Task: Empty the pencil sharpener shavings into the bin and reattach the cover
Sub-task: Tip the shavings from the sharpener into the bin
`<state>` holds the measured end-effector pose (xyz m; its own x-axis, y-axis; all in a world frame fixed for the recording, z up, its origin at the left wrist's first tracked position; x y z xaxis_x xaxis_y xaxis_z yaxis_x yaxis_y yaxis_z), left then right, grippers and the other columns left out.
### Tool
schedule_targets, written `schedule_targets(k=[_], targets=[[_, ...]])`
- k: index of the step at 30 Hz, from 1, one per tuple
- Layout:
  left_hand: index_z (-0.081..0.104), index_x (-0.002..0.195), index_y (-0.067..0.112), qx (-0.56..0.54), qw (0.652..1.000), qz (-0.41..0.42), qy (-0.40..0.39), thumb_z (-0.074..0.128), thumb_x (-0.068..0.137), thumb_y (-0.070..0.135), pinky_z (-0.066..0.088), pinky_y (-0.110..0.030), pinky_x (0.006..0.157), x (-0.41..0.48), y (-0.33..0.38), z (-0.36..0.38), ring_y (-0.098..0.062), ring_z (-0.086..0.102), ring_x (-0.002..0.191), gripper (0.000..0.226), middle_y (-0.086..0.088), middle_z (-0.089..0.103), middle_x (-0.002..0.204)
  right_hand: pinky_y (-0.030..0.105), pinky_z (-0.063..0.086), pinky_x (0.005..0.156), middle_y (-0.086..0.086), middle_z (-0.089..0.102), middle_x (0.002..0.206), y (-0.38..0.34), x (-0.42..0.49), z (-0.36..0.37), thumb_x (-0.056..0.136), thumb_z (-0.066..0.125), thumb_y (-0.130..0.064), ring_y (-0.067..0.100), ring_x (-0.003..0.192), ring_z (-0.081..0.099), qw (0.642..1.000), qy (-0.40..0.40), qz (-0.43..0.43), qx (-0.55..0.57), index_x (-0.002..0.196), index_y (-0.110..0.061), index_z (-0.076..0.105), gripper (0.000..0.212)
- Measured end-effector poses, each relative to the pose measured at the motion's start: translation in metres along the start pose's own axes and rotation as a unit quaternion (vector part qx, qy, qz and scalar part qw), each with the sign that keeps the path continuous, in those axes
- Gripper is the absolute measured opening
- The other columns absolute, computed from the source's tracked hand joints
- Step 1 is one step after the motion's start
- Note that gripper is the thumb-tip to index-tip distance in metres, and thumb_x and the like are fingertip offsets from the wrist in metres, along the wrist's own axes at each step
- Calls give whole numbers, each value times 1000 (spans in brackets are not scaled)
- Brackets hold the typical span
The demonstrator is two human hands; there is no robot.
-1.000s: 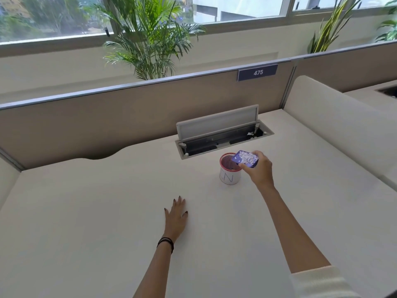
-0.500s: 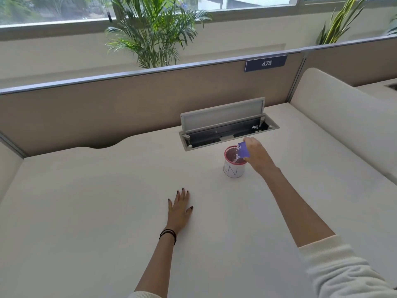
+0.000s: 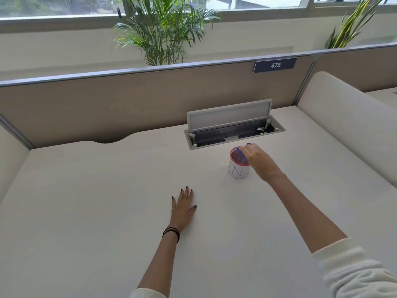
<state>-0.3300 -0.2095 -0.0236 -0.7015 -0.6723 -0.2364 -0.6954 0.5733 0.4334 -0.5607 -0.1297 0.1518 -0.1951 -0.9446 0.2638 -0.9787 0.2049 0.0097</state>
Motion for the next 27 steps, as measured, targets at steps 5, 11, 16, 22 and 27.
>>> schedule_targets(k=[5,11,16,22,27], targets=[[0,151,17,-1,1000,2,2,31,101,26,-11,-43,117,-1,0,0,-16,-11,147,59,0,-9,160,39,57,71,23,63,104,6,-3,-6,63,79,8,36,98,58,999,28,10,41,117,4,53,60],[0,151,18,10,1000,2,-5,29,102,26,-10,-43,117,-2,1,0,-17,-11,147,59,0,-10,160,32,49,78,24,60,110,23,-8,-19,66,77,9,36,101,57,965,112,109,208,119,4,53,59],[-3,152,19,69,998,-7,5,21,103,29,-6,-42,119,-12,5,-2,-18,-10,147,55,2,-12,160,16,48,67,20,58,118,33,-28,-23,68,81,-2,24,103,55,896,175,220,343,121,-2,51,61],[-3,152,18,93,996,-11,-2,20,103,28,-2,-41,119,-22,6,0,-18,-9,148,55,0,-10,160,8,53,68,12,58,119,27,-54,-6,70,80,-6,23,109,56,807,185,262,496,119,-10,52,57],[2,152,15,120,992,-8,-32,25,102,28,5,-40,120,-30,4,-4,-21,-3,148,57,-4,-6,160,12,53,72,7,60,111,-4,-75,17,69,80,-7,21,102,59,768,169,273,554,116,-12,54,54]])
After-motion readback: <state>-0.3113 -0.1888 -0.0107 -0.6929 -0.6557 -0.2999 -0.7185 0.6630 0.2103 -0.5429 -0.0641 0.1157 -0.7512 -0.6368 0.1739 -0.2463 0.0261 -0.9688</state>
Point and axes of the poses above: each hand's wrist, its own x-axis towards the middle knuckle, its own z-axis out of the palm, y = z × x, the point moved 7 cm from there along x, towards the middle knuckle
